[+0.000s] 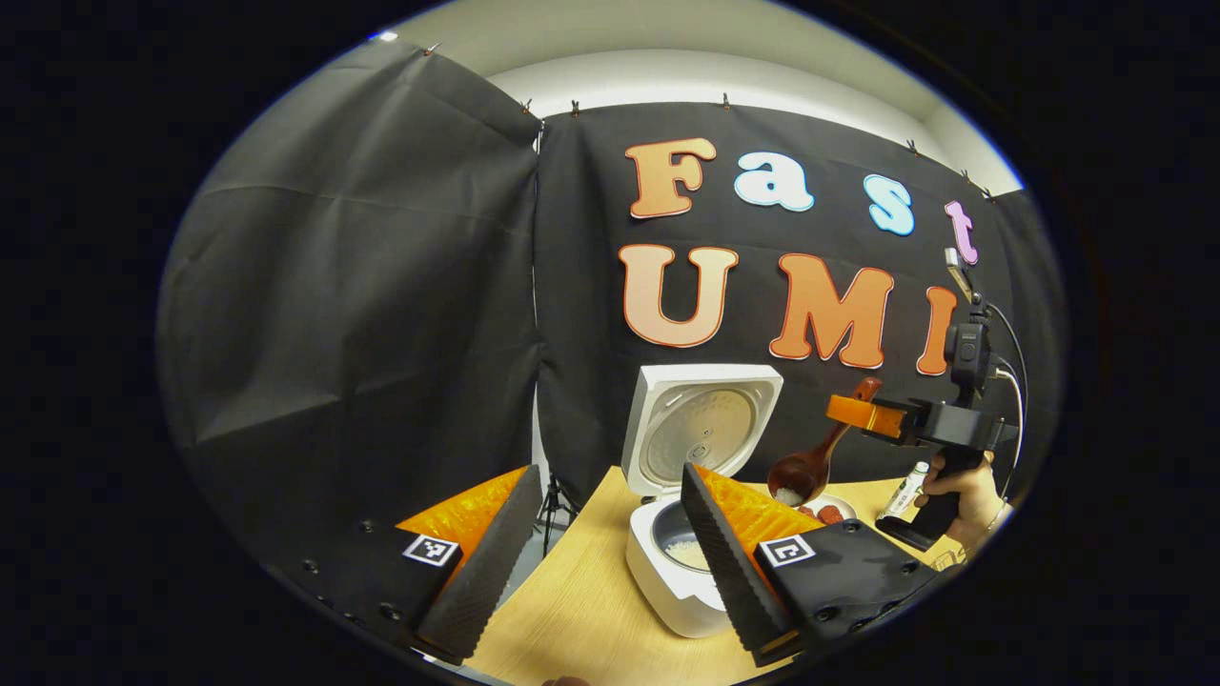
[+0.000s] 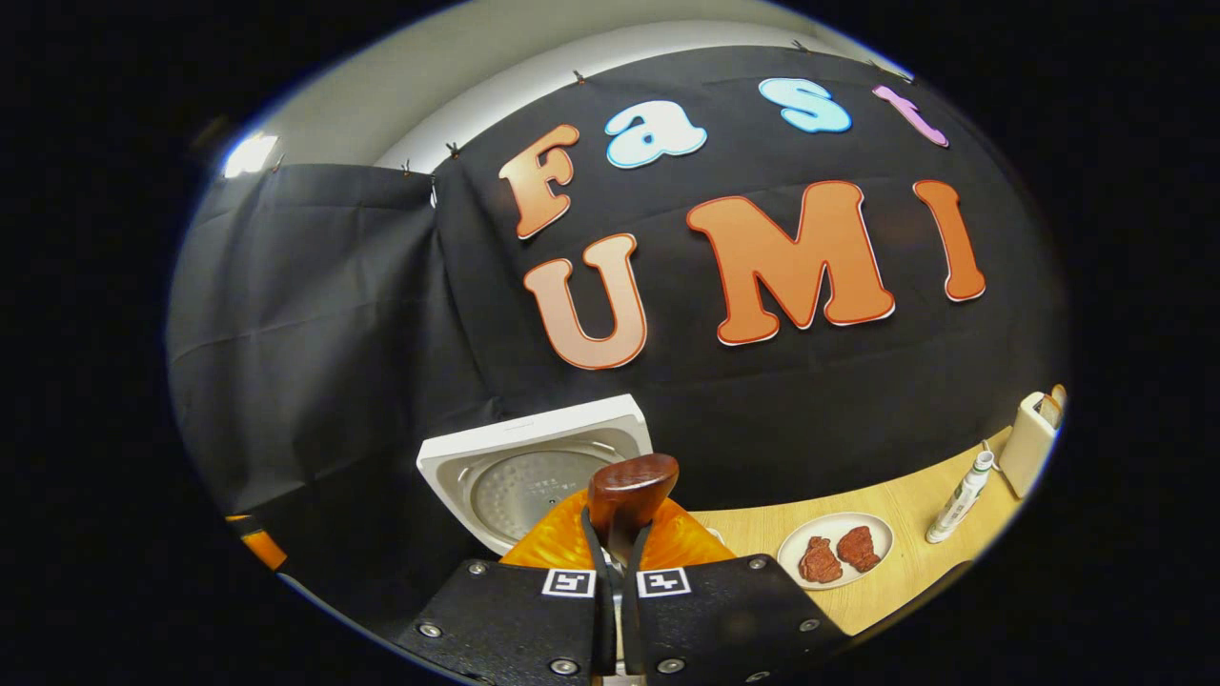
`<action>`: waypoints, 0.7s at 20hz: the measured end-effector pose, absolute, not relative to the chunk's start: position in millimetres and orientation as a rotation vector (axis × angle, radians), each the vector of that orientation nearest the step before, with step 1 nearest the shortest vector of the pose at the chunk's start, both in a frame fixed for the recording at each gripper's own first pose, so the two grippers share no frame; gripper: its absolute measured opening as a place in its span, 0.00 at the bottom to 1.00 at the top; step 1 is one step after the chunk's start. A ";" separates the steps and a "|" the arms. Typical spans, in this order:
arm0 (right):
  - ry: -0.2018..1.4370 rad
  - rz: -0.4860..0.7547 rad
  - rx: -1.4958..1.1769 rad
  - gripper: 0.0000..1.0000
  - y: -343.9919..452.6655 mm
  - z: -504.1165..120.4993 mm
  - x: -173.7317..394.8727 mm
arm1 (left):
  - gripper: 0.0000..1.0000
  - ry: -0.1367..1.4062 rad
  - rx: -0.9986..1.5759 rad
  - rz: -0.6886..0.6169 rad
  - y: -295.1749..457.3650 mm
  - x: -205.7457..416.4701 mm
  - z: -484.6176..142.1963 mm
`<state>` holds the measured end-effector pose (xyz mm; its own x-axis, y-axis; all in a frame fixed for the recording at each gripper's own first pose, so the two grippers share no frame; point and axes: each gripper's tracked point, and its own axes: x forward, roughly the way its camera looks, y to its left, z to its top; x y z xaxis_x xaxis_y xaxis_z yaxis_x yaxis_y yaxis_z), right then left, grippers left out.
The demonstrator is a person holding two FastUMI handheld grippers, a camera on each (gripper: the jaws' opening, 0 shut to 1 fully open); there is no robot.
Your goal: Close the left gripper, press the button to open the rice cooker; take a wooden spoon from the chopstick holder with the right hand, scoop a spoonful of rice and pour it into the rice cooker, then put the wooden spoon back into the chopstick holder.
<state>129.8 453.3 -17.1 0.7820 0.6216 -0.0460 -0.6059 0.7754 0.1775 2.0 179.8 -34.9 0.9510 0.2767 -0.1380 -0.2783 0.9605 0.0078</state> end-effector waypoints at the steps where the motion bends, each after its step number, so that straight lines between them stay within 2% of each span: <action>1: 0.091 0.675 0.135 0.01 455.8 -16.1 127.5 | 0.99 0.140 -0.013 0.282 180.3 2.3 -35.1; 14: -0.007 0.756 -0.058 0.02 475.8 -23.1 111.7 | 0.99 0.148 -0.013 0.290 178.4 5.6 -38.0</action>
<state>111.7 475.8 -23.1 0.7275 0.6860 -0.0144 -0.6856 0.7259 -0.0548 5.6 178.4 -38.0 0.9476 0.2836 -0.1474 -0.2855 0.9583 0.0083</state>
